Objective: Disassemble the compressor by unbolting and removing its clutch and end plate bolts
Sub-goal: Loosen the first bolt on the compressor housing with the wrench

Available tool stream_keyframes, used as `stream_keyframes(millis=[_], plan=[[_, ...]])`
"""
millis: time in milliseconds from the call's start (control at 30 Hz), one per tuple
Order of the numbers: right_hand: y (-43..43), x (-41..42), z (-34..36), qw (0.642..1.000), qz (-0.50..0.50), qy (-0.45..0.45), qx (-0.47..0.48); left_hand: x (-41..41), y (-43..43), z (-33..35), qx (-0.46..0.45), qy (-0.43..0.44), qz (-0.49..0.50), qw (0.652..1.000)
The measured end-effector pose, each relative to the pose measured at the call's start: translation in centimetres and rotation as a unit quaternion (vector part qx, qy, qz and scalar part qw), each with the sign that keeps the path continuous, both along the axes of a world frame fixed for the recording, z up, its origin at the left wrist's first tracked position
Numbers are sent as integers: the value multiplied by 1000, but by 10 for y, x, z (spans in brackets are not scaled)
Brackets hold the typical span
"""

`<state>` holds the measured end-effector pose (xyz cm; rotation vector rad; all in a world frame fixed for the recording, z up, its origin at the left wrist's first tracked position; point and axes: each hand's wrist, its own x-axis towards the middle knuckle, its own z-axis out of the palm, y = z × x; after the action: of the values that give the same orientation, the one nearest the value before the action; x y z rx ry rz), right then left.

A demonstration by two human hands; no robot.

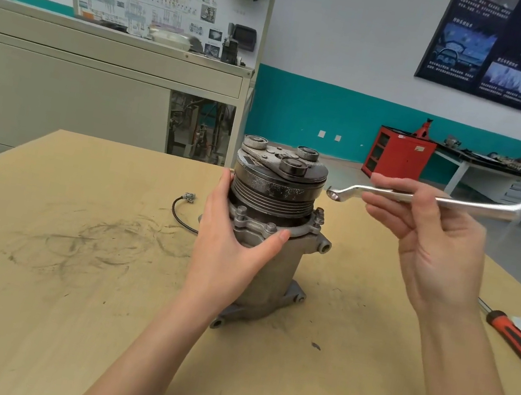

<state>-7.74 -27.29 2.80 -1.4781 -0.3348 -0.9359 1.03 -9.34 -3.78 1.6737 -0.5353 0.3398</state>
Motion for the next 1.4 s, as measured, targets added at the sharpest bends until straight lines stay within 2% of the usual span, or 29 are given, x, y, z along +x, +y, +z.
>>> stream_keyframes(millis=[167,233,400,533,767,933,1067,1200,1300,1400], plan=[[12,-16,-15,977,-91,22,-191,-1,-1,0,0,-3,8,1000],[14,-15,-25,969,-102,21,-223,-1,-2,0,-1,-4,10,1000],[24,-10,-39,982,-107,-13,-155,0,-1,-1,1,-9,10,1000],[28,-6,-38,980,-125,-55,-144,-1,-1,0,-2,-7,11,1000],[31,-7,-45,971,-136,-36,-191,-1,-1,1,3,-4,10,1000],[32,-8,-44,936,-185,-68,-290,-3,0,2,1,-3,10,1000],[29,-9,-43,926,-211,-60,-306,-2,-1,1,2,-7,9,1000],[29,-7,-41,931,-207,-57,-296,-1,0,1,2,-22,9,1000],[29,-1,-40,950,-172,-57,-254,0,4,1,28,-35,-1,999],[31,6,-43,961,-154,-66,-220,5,15,0,55,-10,-27,998]])
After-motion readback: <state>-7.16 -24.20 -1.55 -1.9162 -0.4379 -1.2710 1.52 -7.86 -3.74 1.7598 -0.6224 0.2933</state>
